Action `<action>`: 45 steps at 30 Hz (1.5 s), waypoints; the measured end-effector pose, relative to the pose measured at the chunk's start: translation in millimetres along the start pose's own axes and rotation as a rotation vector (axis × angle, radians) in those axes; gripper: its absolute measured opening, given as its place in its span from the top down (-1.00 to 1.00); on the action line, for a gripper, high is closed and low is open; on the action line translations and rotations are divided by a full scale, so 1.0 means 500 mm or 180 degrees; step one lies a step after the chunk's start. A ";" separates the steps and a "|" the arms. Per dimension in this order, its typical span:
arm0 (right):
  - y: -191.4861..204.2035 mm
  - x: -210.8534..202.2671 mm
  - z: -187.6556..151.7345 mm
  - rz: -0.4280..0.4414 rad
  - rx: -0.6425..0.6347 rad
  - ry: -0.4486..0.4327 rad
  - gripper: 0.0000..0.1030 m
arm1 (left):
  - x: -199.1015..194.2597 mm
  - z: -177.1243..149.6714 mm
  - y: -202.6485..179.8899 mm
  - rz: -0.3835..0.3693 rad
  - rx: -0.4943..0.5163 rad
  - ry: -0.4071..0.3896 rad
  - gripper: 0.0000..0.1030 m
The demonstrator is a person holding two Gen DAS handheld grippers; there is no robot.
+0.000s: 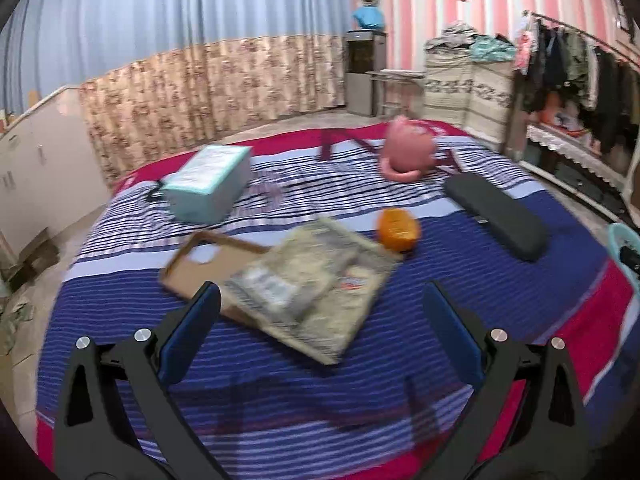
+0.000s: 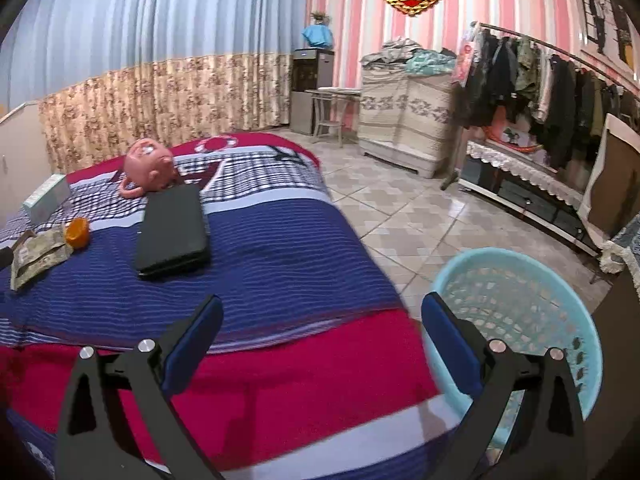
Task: Collect trash
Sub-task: 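Move both open tools back over the bed, then grasp the peeled orange with the right tool while the left tool grasps the snack packet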
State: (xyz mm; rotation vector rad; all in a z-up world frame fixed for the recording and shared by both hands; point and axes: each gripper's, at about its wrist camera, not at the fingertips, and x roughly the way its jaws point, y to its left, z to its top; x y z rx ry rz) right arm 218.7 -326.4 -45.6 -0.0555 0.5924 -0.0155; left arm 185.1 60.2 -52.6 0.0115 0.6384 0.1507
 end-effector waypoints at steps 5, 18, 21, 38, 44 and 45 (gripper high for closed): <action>0.039 0.010 -0.002 0.0173 -0.0033 0.0083 -0.89 | 0.023 0.004 0.050 0.0076 -0.0066 0.0076 -0.89; 0.113 0.023 -0.005 0.0394 -0.0175 0.0224 -0.89 | 0.134 0.009 0.088 -0.0125 -0.0050 0.0542 -0.51; 0.142 0.019 0.005 0.0436 -0.0285 0.0191 -0.89 | 0.143 0.004 0.088 -0.0244 -0.0078 0.0580 -0.27; 0.376 0.076 0.046 0.1039 -0.0578 0.0280 -0.89 | 0.062 0.030 0.143 -0.0229 -0.0109 0.0238 1.00; 0.453 0.122 0.077 0.1248 -0.0497 0.0368 -0.89 | 0.044 0.039 0.202 -0.0072 -0.0183 0.0152 1.00; 0.466 0.133 0.080 0.1268 -0.0513 0.0399 -0.89 | 0.040 0.040 0.214 -0.0060 -0.0217 0.0152 1.00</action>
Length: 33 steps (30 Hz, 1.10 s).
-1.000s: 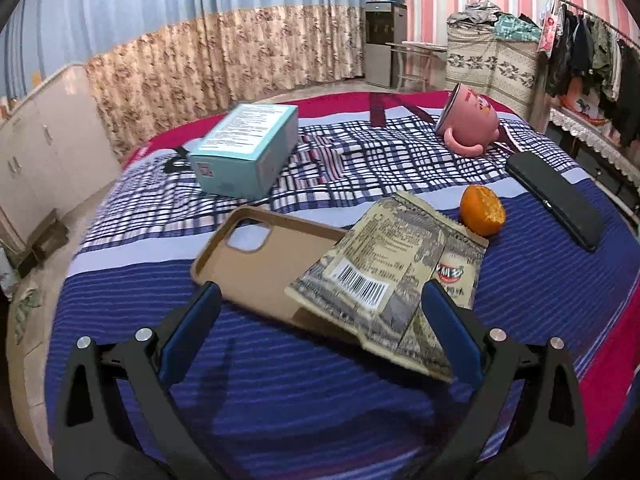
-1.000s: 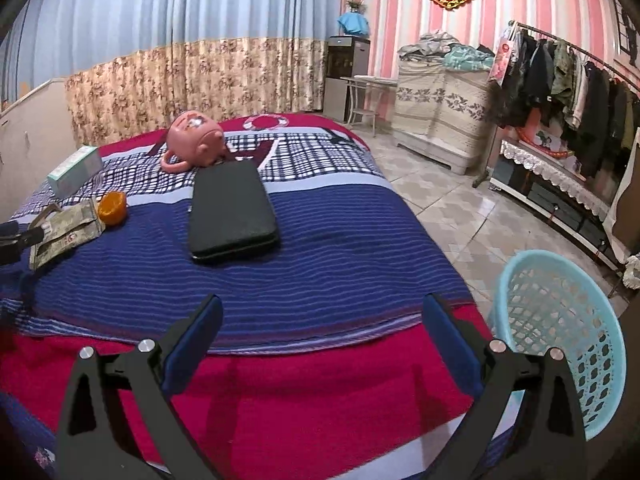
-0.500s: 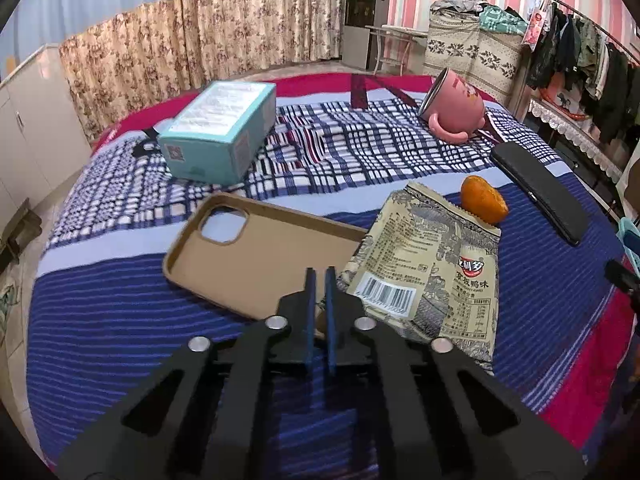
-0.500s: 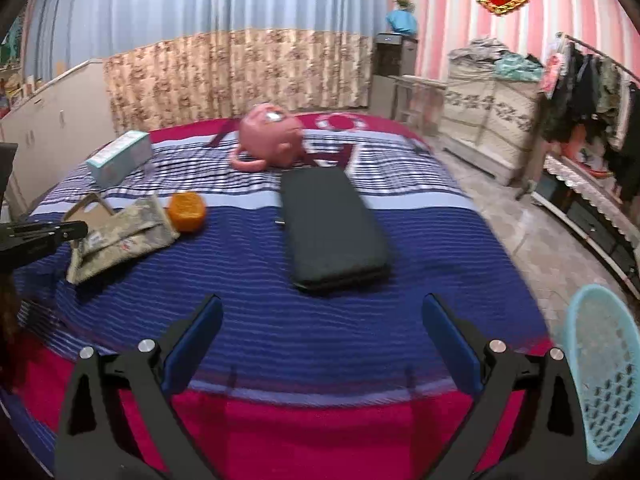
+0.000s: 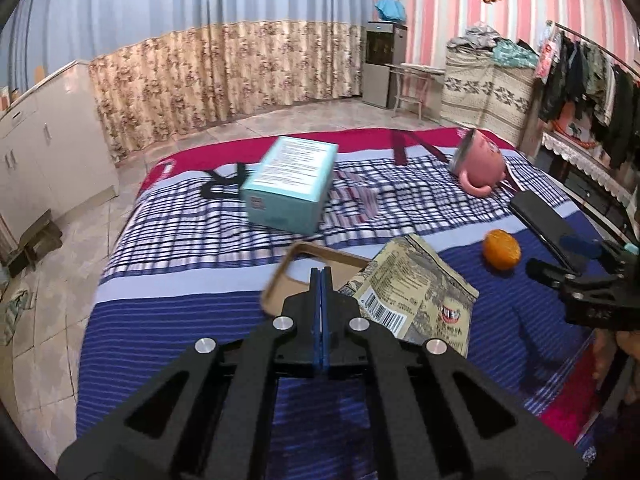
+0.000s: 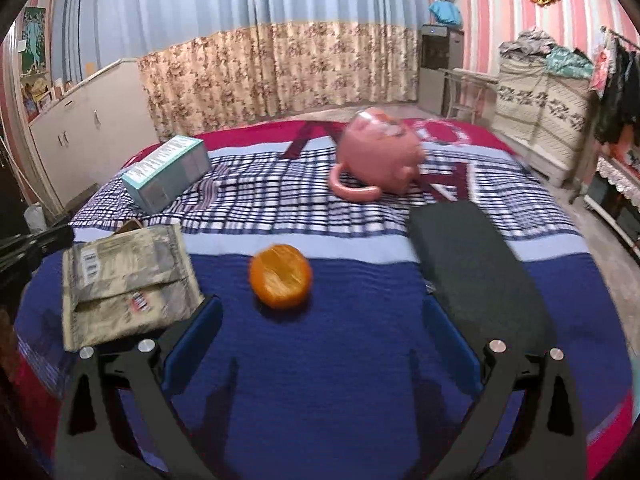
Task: Collect trash
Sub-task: 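Grasp the peeled orange with the right tool while the left tool grasps the snack packet, then carry the peeled orange and snack packet over the blue basket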
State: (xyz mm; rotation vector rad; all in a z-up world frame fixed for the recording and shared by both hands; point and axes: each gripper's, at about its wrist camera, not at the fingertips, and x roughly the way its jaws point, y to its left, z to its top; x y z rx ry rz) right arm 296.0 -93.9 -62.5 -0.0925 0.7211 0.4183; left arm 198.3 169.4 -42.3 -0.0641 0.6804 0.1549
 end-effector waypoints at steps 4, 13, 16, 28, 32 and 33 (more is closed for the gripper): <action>0.027 0.060 0.013 0.0035 -0.0101 0.0200 -0.78 | -0.014 0.006 0.014 0.0018 -0.0011 -0.0042 1.00; 0.019 0.019 -0.008 0.0253 -0.0203 0.0177 0.33 | -0.049 0.031 -0.044 -0.0143 0.0074 -0.0218 1.00; -0.010 -0.036 -0.025 0.0123 -0.0261 0.0076 0.34 | -0.066 0.039 -0.083 -0.0236 0.0125 -0.0297 1.00; -0.282 -0.278 -0.109 -0.0602 0.0198 -0.0217 0.33 | -0.104 0.065 -0.221 -0.0409 0.0264 -0.0444 1.00; -0.365 -0.316 -0.150 -0.0749 0.0429 -0.0258 0.33 | -0.110 0.063 -0.238 -0.0470 0.0207 -0.0376 1.00; -0.386 -0.320 -0.153 -0.0748 0.0526 -0.0273 0.33 | -0.119 0.068 -0.251 -0.0463 0.0240 -0.0404 1.00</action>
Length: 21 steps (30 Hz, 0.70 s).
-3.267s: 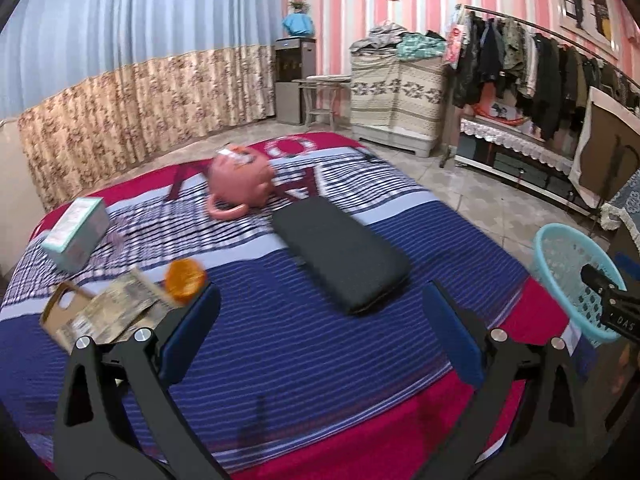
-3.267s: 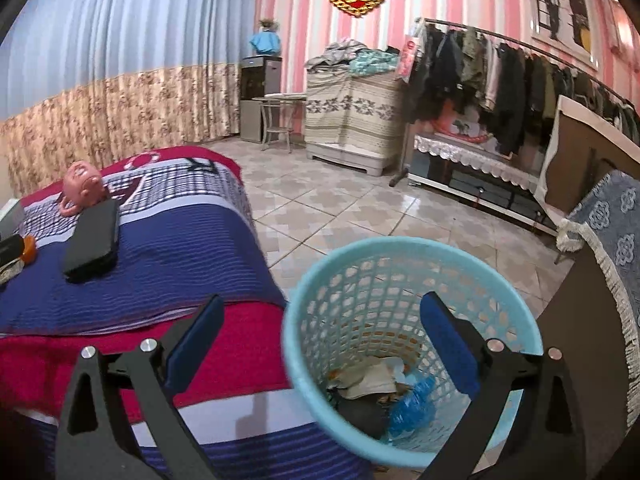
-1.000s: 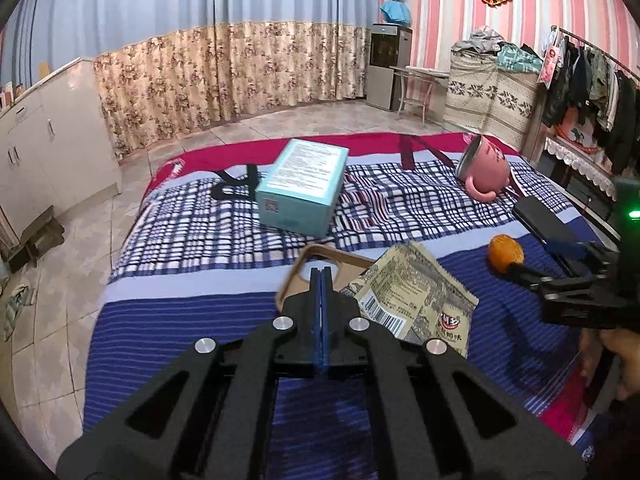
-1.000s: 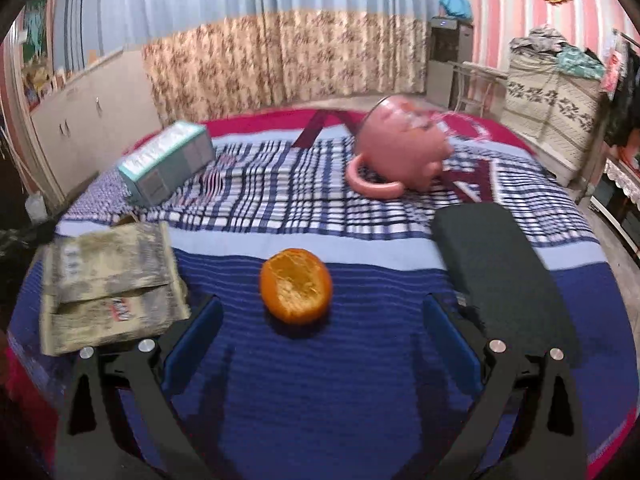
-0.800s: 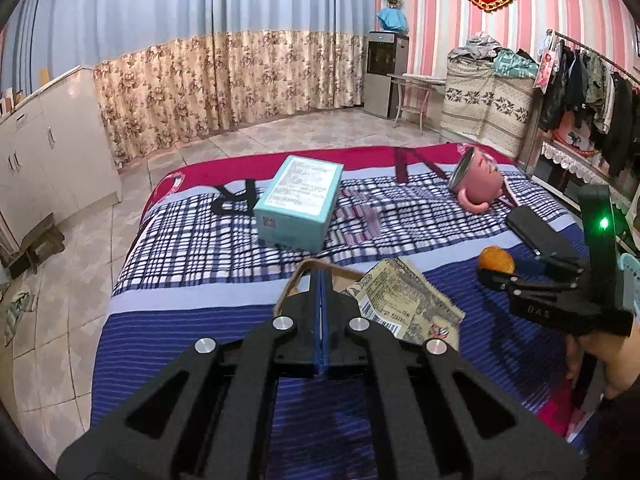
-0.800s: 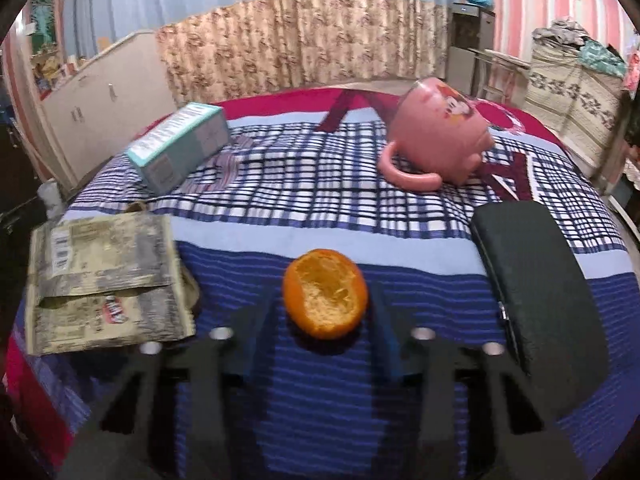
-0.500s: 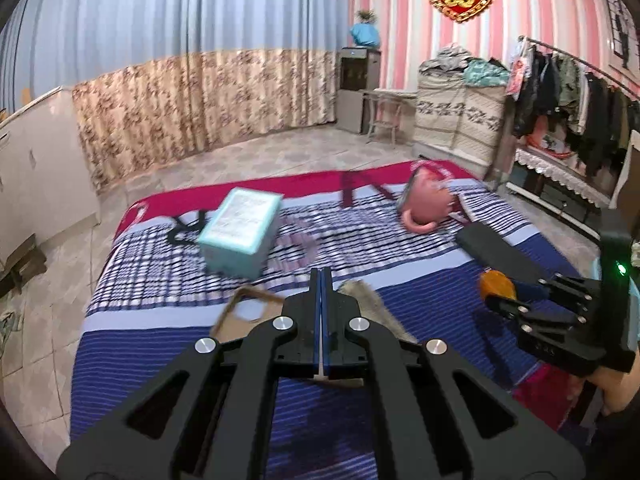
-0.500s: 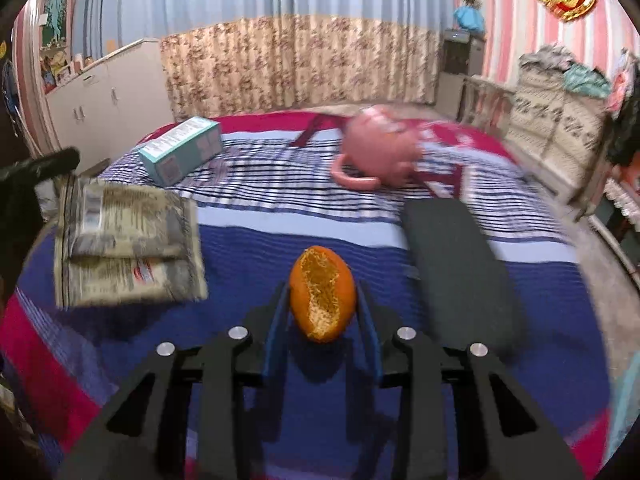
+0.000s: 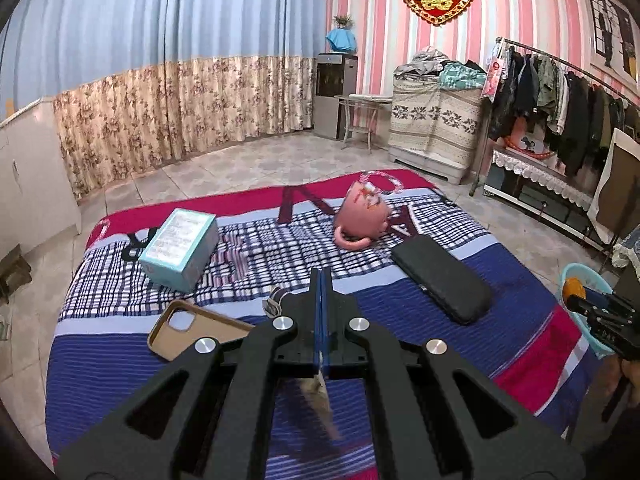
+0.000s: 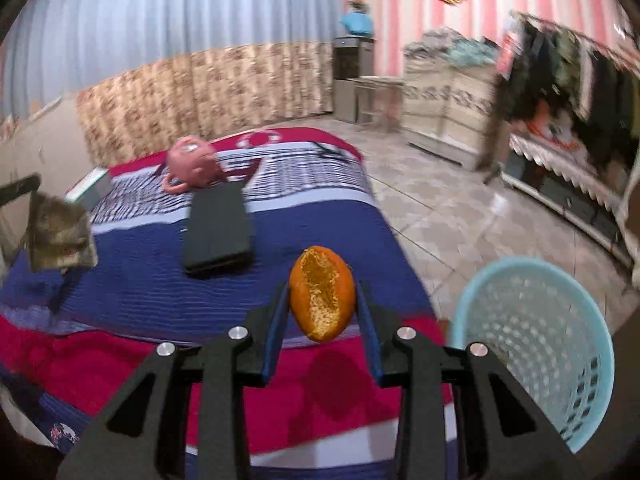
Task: Collect trash
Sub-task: 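Carry the peeled orange and snack packet over the blue basket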
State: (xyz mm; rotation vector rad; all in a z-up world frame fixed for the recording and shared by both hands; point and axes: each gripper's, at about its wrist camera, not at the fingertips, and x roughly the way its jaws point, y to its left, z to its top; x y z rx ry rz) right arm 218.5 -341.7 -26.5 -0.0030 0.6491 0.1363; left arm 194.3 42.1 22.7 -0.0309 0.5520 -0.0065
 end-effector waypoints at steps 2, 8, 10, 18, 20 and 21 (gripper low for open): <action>-0.038 -0.001 0.005 -0.0020 0.0159 -0.0034 0.33 | -0.006 0.013 -0.019 -0.0032 0.0044 -0.0036 1.00; -0.098 -0.016 0.000 -0.0263 0.0248 -0.0122 0.33 | -0.026 0.079 -0.112 -0.0206 0.0203 -0.0224 1.00; -0.124 -0.019 -0.004 -0.0328 0.0315 -0.0117 0.33 | -0.029 0.095 -0.158 -0.0315 0.0264 -0.0275 1.00; -0.263 -0.055 -0.030 -0.0630 0.0839 -0.0214 0.33 | -0.011 0.107 -0.370 -0.0809 0.0548 -0.0304 1.00; -0.287 -0.056 -0.038 -0.0712 0.0903 -0.0210 0.33 | 0.001 0.105 -0.432 -0.0926 0.0638 -0.0285 1.00; -0.298 -0.054 -0.042 -0.0744 0.0932 -0.0196 0.33 | 0.005 0.102 -0.453 -0.0967 0.0666 -0.0274 1.00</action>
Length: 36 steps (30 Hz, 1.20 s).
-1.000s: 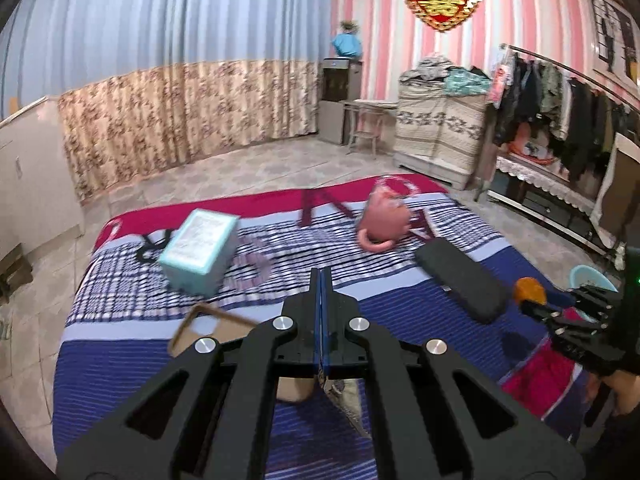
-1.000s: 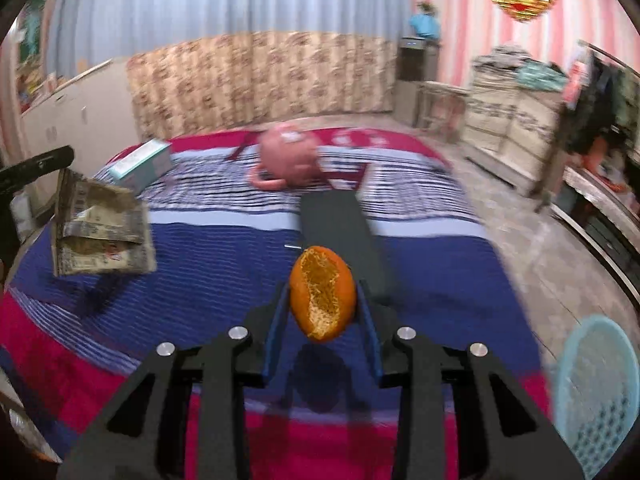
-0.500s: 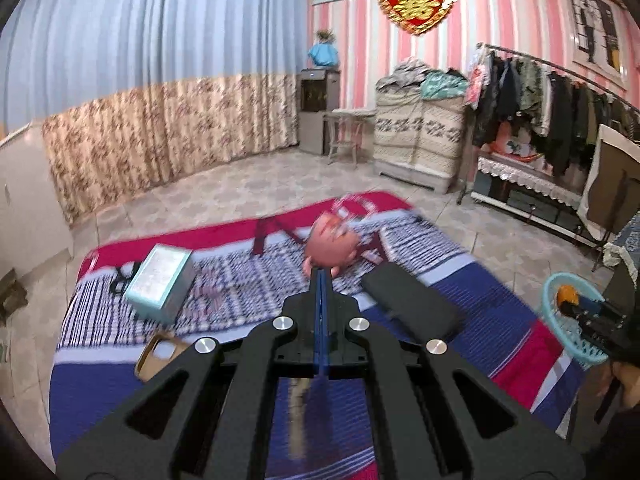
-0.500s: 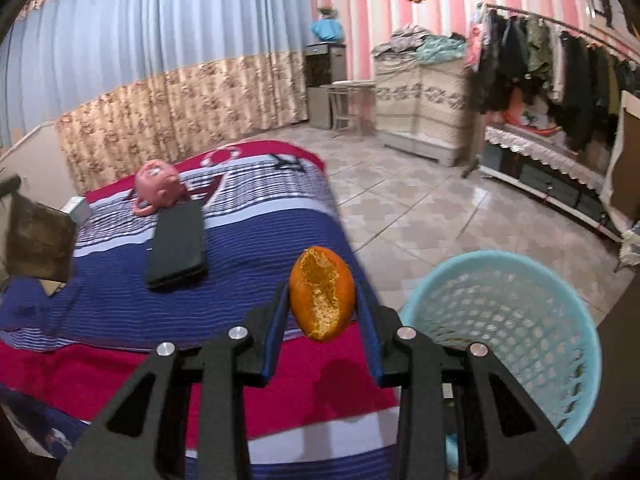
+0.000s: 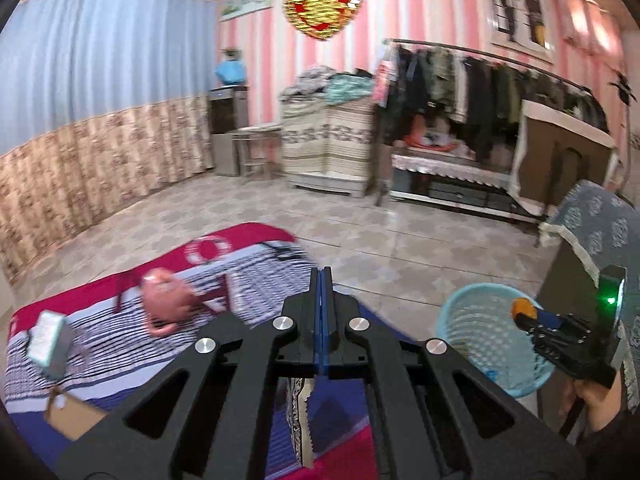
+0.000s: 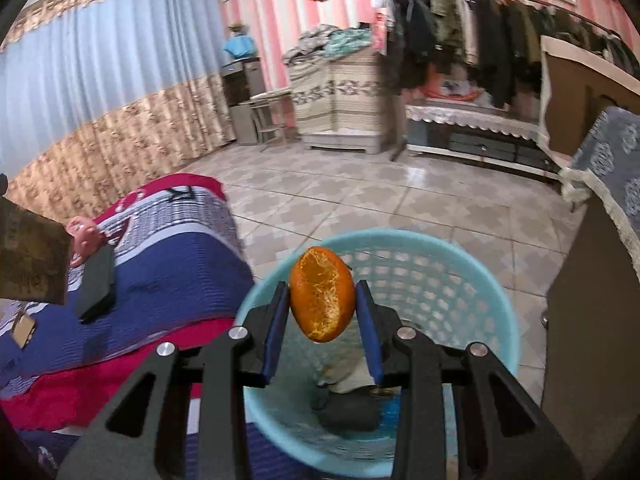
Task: Collect trash
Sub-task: 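Carry the peeled orange and snack packet over the blue basket, then open both tools to drop the orange and packet into the basket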
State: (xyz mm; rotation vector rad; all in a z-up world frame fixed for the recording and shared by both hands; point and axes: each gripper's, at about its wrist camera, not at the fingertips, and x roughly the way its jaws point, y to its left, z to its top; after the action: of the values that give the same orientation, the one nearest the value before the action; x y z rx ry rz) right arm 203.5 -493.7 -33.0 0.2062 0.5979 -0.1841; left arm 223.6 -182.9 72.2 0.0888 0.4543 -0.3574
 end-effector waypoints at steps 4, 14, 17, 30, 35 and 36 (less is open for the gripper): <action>-0.027 0.006 -0.004 -0.0088 0.0048 0.0002 0.33 | 0.043 0.011 -0.093 -0.0216 0.0084 0.0013 1.00; -0.121 0.013 -0.013 -0.0228 0.0321 0.0005 0.34 | 0.141 0.017 -0.282 -0.0684 0.0185 0.0130 1.00; -0.161 0.015 -0.019 -0.0258 0.0464 0.0019 0.34 | 0.165 0.008 -0.325 -0.0766 0.0240 0.0171 1.00; -0.185 0.040 -0.024 -0.0340 0.0520 0.0074 0.34 | 0.273 -0.079 -0.355 -0.0645 0.0358 0.0547 0.09; -0.170 0.047 -0.025 -0.0331 0.0470 0.0100 0.33 | 0.276 -0.096 -0.334 -0.0436 0.0408 0.0473 -0.37; -0.166 0.049 -0.025 -0.0327 0.0460 0.0101 0.33 | 0.274 -0.098 -0.324 -0.0396 0.0400 0.0456 -0.48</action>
State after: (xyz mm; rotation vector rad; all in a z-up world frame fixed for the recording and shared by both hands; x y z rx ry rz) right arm 197.6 -573.5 -68.6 0.3189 0.6278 -0.3245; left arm 260.2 -369.9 -33.2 0.2099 0.5805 -0.5041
